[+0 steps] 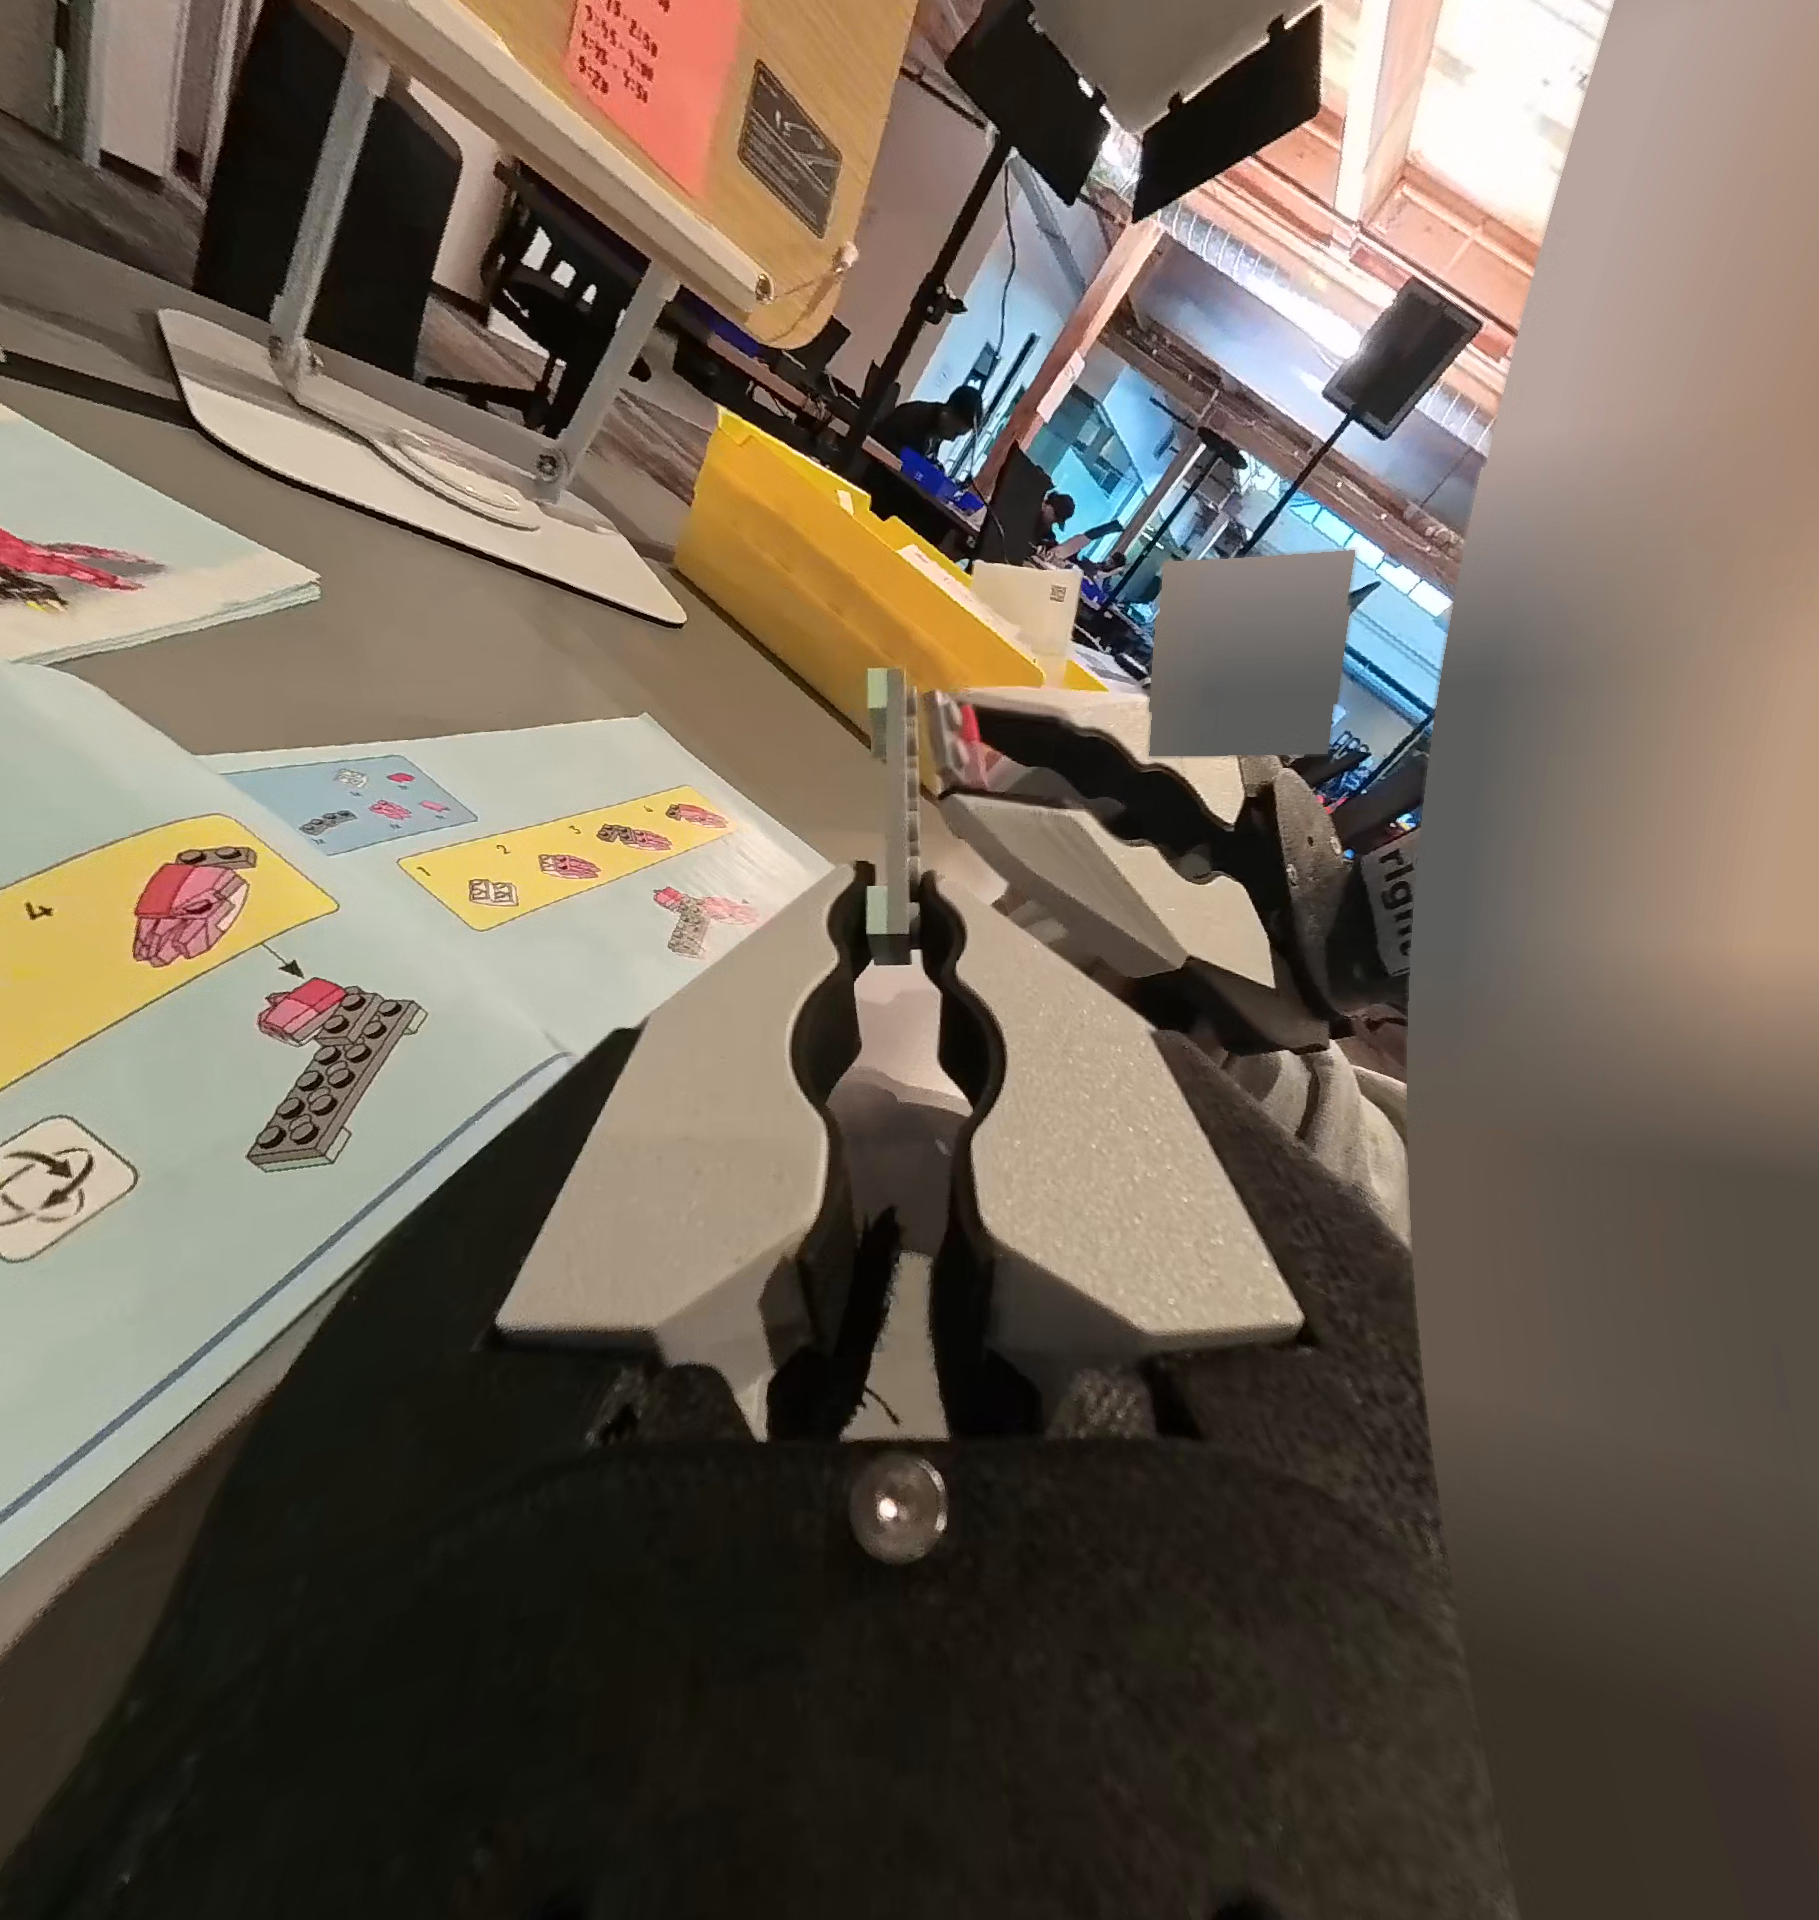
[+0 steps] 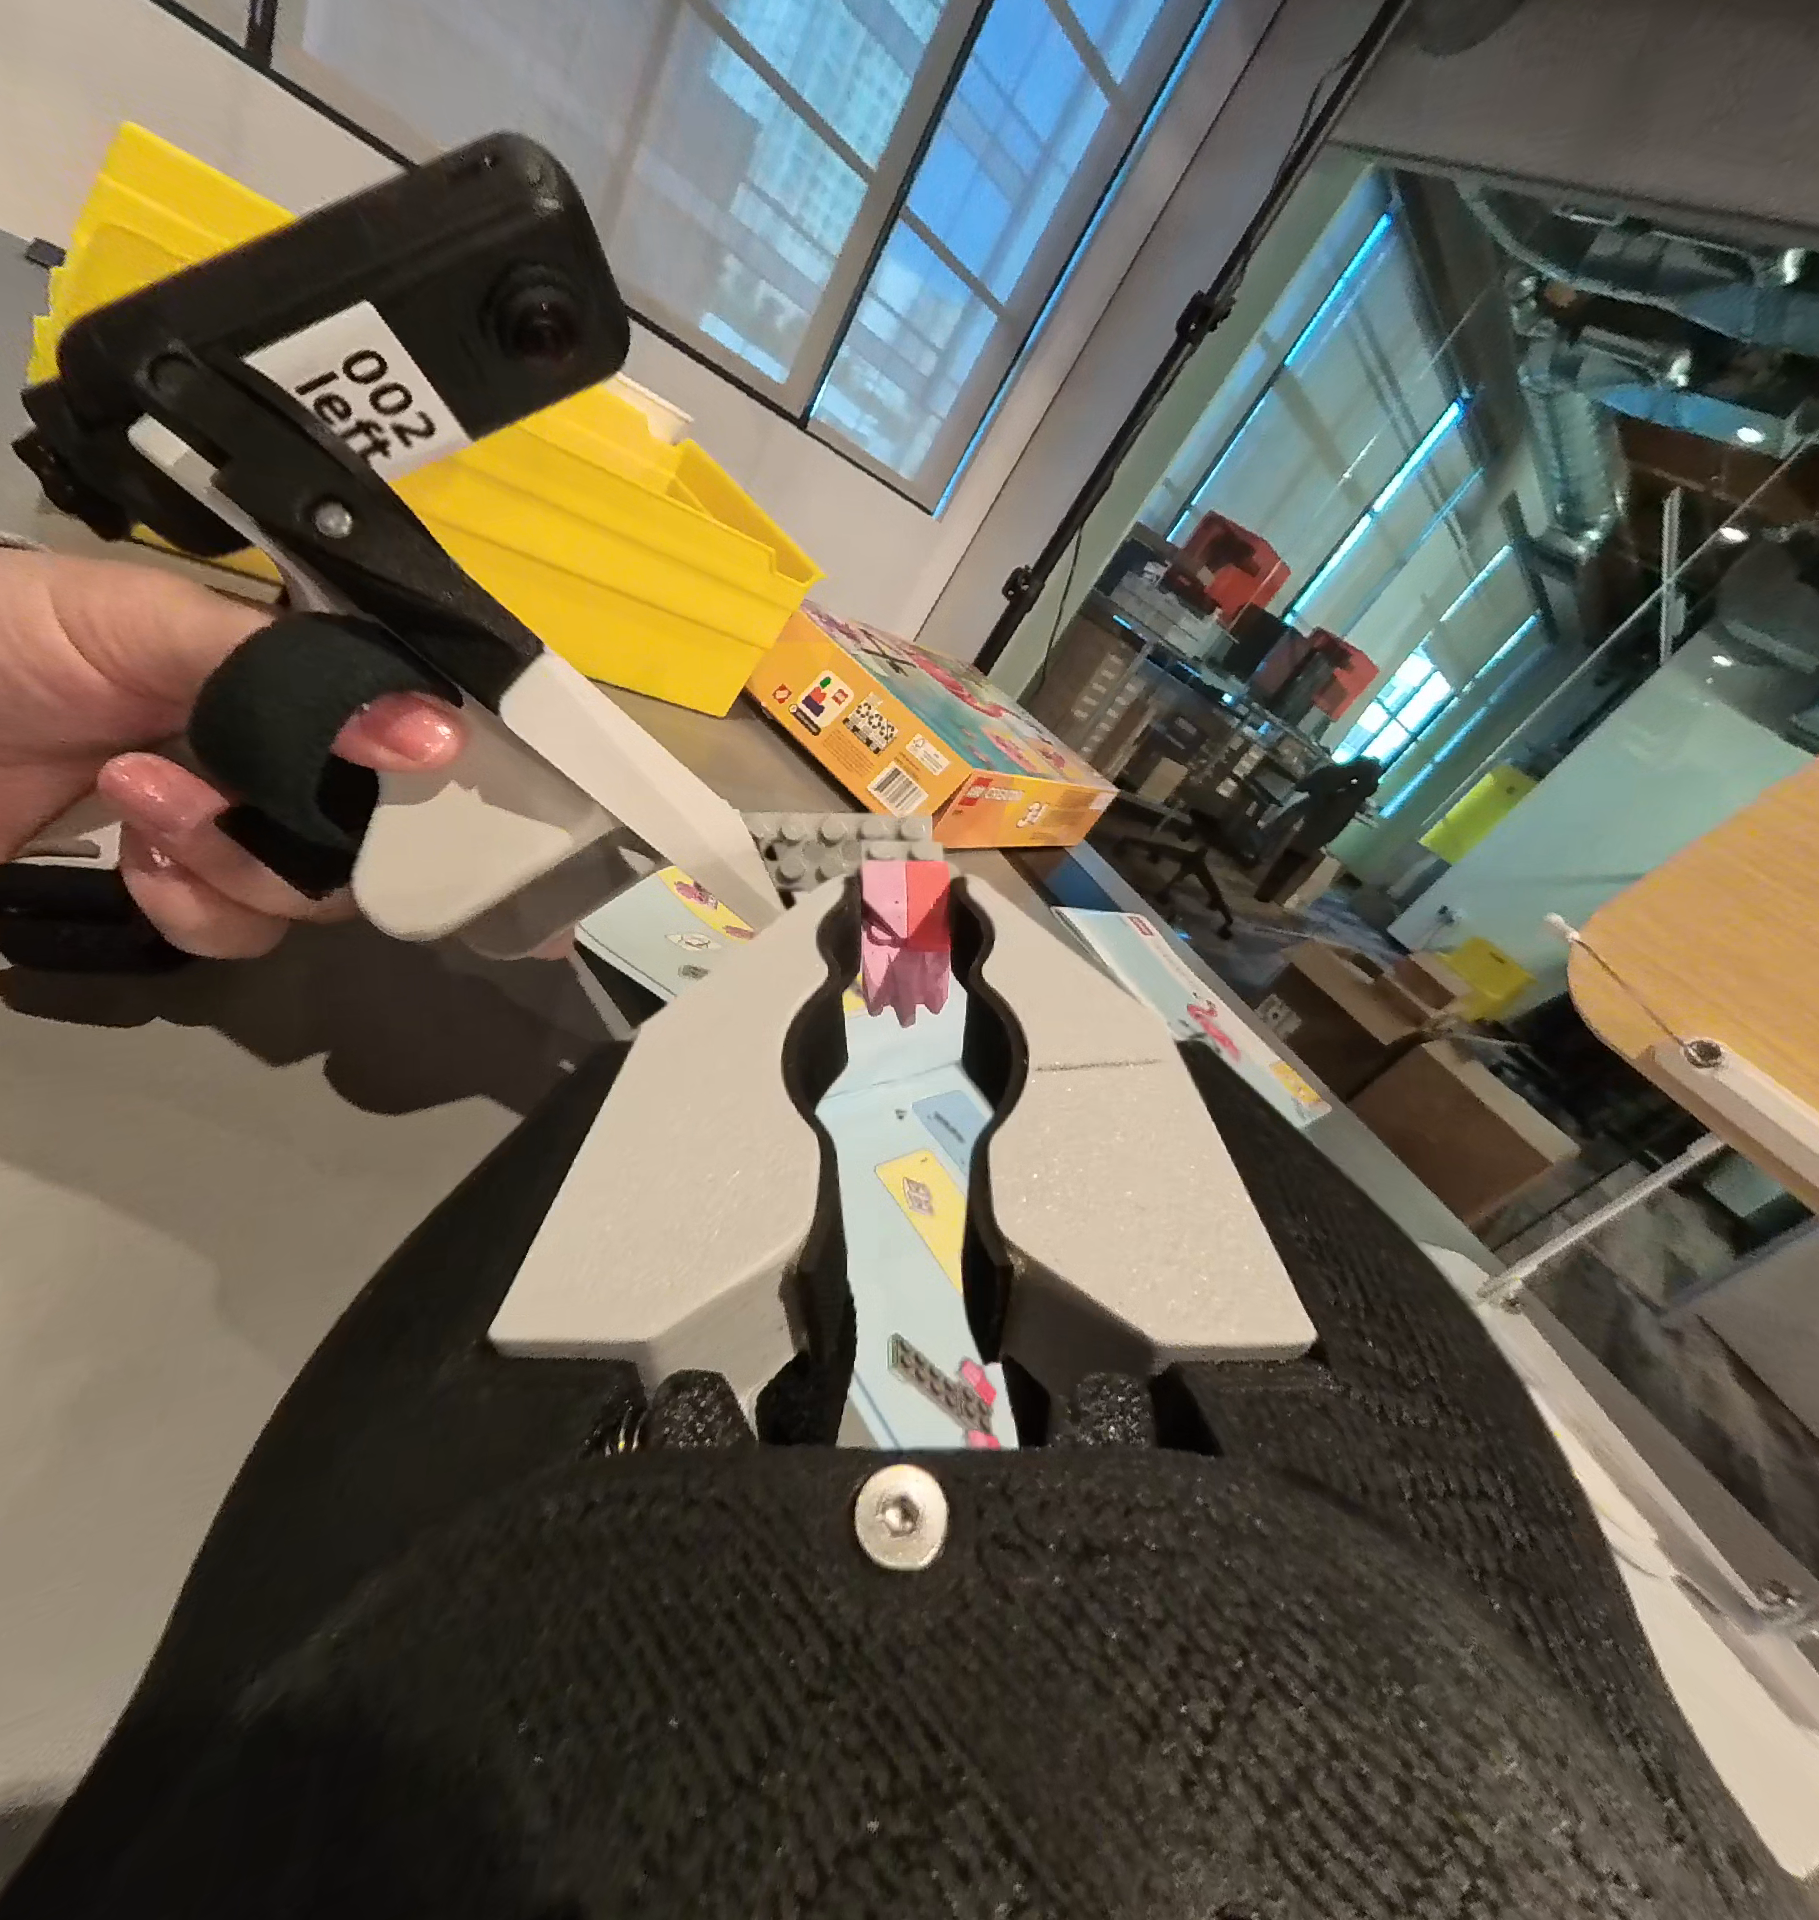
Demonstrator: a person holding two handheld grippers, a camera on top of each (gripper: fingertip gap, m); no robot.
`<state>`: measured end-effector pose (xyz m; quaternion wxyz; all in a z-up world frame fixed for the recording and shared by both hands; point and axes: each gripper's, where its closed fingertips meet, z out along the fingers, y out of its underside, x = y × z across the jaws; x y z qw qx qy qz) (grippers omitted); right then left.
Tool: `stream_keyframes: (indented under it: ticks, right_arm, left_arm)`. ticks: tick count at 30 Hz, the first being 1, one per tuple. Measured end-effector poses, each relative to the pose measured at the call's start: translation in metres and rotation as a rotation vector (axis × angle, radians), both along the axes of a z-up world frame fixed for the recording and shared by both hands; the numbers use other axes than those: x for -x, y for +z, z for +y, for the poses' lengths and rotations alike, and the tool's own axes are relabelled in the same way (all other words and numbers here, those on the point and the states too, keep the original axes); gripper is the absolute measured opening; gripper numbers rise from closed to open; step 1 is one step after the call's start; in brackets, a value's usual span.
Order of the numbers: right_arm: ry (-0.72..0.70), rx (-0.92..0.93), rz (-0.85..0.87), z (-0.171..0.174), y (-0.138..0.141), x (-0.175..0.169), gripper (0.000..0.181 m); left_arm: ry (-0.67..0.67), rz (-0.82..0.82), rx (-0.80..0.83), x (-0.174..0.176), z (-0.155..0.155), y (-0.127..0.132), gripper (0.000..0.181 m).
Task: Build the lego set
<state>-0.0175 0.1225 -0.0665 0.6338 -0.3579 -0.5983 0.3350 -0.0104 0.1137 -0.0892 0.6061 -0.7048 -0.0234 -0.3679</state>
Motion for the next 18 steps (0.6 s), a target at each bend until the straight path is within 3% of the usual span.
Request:
stream_keyframes:
  ticks: [8,13,18]
  right_arm:
    - [-0.006,-0.03,-0.017,0.0002,-0.0048,0.0017,0.015]
    - [-0.023,-0.066,-0.007,0.0003,-0.0045,0.0017,0.015]
    - [-0.005,-0.009,0.005,0.0004,-0.0035,0.0017,0.015]
  left_arm:
    - [-0.011,-0.001,0.004,-0.002,-0.0006,-0.0009,0.007]
    - [-0.056,-0.099,0.006,-0.0041,-0.0024,0.0028,0.007]
    - [-0.07,-0.12,-0.014,-0.0058,-0.0035,0.0059,0.008]
